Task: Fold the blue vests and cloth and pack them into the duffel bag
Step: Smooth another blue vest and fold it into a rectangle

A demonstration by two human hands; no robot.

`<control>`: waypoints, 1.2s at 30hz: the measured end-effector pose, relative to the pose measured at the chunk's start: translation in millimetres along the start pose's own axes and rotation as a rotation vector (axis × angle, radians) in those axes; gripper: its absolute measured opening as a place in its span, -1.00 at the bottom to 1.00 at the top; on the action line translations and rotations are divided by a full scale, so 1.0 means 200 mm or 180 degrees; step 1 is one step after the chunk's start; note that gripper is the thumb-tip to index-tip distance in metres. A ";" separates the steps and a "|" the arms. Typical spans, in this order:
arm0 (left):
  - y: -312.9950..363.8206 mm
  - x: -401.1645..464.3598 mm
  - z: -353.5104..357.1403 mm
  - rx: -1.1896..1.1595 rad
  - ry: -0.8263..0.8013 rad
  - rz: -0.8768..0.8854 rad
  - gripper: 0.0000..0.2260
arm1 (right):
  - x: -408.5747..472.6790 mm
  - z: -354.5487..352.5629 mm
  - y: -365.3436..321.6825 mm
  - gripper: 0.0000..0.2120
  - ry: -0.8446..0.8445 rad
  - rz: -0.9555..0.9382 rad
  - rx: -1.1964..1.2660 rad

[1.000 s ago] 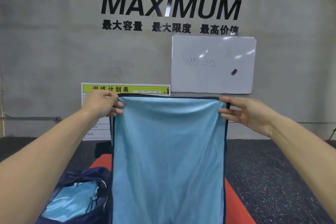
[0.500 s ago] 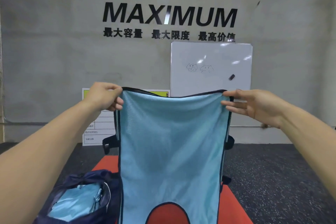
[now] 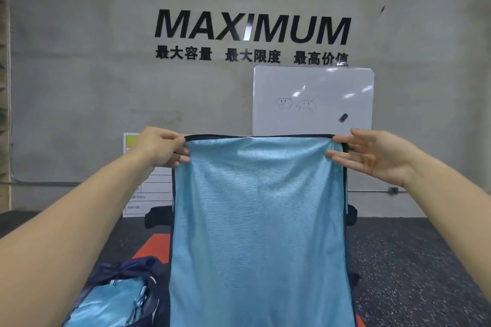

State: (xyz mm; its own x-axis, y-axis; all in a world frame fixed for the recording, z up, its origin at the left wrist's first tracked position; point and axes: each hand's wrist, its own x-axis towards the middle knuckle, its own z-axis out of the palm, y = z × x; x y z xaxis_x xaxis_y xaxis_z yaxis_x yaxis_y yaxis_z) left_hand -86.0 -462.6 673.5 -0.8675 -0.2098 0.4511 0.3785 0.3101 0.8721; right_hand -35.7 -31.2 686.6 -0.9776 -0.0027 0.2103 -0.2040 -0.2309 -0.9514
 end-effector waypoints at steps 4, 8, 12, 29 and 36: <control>-0.13 0.11 0.07 0.0072 -0.0049 -0.0181 -0.89 | 0.21 -0.03 0.11 -0.66 0.0059 0.0209 -0.0166; -0.27 0.26 0.17 -0.0069 0.0000 -0.0345 -0.88 | 0.47 -0.06 0.26 -0.64 0.0105 0.0370 -0.0267; -0.44 0.47 0.28 -0.0409 0.0241 -0.0358 -0.84 | 0.77 -0.09 0.44 -0.61 0.0278 0.0421 -0.0207; -0.49 1.33 0.53 -0.0162 0.0536 0.0687 -0.83 | 1.53 -0.12 0.47 -0.66 0.0252 -0.0847 -0.0182; -0.74 1.01 0.57 -0.0143 0.0272 0.0263 -0.88 | 1.37 -0.23 0.75 -0.66 0.0103 -0.0431 -0.0441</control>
State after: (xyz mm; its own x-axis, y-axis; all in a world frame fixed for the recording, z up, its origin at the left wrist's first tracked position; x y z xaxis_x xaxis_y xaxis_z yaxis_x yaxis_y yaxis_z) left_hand -354.1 -444.5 613.4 -0.8029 -0.2640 0.5345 0.4632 0.2881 0.8381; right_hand -336.9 -22.0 590.6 -0.9415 0.0512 0.3332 -0.3367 -0.0909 -0.9372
